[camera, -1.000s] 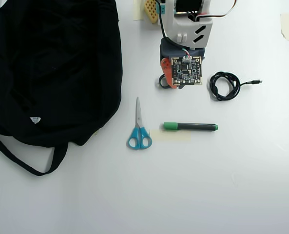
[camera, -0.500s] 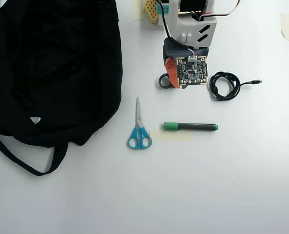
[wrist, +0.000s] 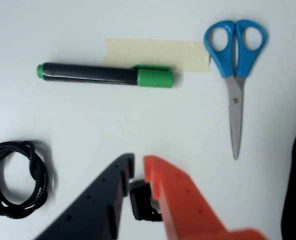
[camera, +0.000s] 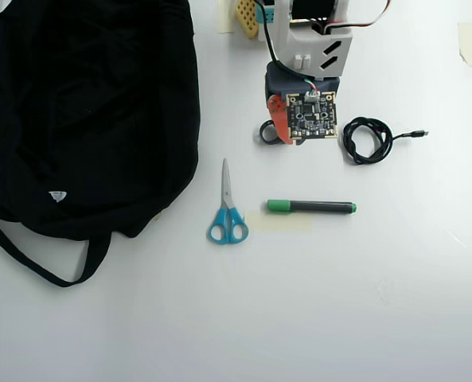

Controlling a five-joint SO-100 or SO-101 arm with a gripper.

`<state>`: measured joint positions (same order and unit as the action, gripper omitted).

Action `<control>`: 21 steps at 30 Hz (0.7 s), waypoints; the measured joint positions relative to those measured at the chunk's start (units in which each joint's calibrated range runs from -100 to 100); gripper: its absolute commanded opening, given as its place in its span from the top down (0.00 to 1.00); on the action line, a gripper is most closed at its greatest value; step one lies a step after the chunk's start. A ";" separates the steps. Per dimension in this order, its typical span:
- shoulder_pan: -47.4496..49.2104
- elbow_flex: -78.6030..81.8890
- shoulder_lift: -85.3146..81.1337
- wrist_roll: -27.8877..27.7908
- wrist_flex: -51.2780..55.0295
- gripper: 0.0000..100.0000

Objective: Put the green marker into the black bag

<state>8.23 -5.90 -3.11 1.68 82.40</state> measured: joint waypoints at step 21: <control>0.59 0.00 0.00 -0.24 0.00 0.97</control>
<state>8.82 -5.90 -3.11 1.44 82.40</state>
